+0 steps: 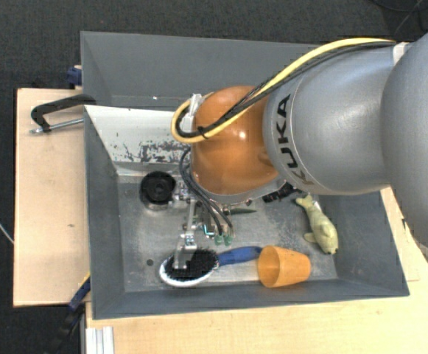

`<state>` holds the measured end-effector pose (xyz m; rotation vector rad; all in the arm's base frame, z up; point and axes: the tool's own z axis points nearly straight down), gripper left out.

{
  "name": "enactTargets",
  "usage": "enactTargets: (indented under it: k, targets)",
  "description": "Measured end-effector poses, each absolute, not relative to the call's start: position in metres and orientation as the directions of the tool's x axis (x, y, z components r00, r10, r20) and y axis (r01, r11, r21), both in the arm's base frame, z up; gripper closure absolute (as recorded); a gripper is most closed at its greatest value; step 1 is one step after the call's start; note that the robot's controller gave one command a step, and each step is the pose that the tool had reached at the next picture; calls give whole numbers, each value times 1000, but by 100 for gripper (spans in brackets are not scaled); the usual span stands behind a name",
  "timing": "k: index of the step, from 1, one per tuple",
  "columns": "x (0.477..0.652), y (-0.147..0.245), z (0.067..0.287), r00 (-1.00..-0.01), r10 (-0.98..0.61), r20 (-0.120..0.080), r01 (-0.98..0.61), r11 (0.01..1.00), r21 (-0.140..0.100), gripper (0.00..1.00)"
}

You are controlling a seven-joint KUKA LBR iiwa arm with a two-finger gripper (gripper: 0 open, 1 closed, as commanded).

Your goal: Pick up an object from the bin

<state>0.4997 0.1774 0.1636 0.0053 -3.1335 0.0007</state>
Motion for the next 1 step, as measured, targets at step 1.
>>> enactTargets:
  k: [1]
  targets:
    - [497,139,76,-986,-168,3,-168,986,4,0]
